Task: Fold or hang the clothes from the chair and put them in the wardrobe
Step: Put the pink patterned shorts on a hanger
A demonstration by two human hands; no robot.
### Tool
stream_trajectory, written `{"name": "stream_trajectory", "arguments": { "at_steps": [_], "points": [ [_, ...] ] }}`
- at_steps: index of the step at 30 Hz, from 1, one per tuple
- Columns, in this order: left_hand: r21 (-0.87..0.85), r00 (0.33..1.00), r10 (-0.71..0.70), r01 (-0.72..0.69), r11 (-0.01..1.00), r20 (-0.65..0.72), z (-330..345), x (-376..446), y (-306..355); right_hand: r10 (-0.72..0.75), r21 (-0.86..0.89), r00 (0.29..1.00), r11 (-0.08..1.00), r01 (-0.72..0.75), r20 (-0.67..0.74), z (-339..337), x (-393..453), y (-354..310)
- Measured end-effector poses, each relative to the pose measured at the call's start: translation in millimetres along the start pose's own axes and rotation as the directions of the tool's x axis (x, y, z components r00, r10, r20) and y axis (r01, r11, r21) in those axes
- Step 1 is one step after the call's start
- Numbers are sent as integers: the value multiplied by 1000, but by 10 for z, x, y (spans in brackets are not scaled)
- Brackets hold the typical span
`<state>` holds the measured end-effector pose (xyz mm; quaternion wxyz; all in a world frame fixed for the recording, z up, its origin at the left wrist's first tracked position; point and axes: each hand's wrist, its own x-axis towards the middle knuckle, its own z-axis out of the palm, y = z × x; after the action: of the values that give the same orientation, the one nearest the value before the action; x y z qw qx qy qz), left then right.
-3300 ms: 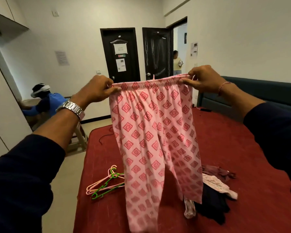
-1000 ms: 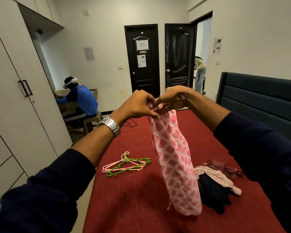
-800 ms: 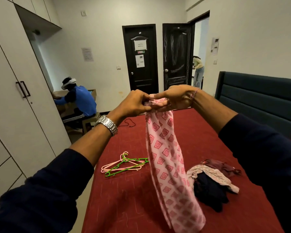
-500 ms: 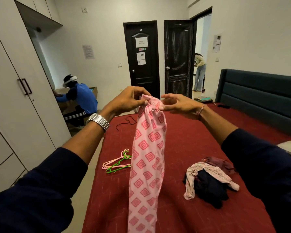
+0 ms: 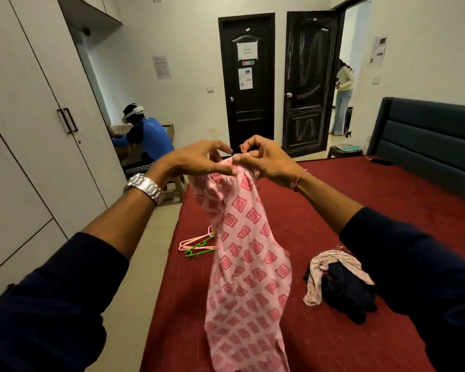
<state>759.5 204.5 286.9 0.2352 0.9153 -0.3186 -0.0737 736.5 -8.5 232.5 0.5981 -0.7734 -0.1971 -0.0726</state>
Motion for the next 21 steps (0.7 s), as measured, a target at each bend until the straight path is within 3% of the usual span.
{"name": "stream_trajectory", "arguments": {
  "at_steps": [4, 7, 8, 10, 11, 13, 15, 19, 21],
  "points": [
    [-22, 996, 66, -67, 997, -59, 250, 18, -30, 3, -80, 990, 997, -15, -144, 118, -57, 66],
    [-16, 981, 136, -139, 990, -141, 350, 6, -55, 300, -145, 942, 936, -321, -152, -2, -235, 380],
    [-22, 974, 150, -156, 988, -168, 369, -5, -49, 466, -196, 878, 856, -479, -113, -59, -345, 531],
    [-21, 962, 167, -176, 984, -218, 382, -4, -34, 764, -285, 645, 614, -736, -18, -163, -591, 837],
    [-17, 957, 175, -184, 983, -230, 386, 7, -25, 850, -294, 524, 514, -806, 50, -194, -707, 984],
    [-11, 957, 185, -192, 981, -226, 373, 26, -4, 885, -260, 416, 460, -849, 208, -201, -841, 1192],
    [3, 957, 193, -197, 980, -215, 355, 62, 19, 866, -201, 418, 476, -856, 274, -184, -850, 1260],
    [75, 939, 207, -194, 978, -273, 274, 118, 37, 853, -137, 476, 509, -850, 216, -209, -806, 1190],
    [98, 934, 209, -188, 977, -289, 207, 106, 54, 862, -119, 461, 491, -863, 211, -241, -793, 1160]
  ]
}}
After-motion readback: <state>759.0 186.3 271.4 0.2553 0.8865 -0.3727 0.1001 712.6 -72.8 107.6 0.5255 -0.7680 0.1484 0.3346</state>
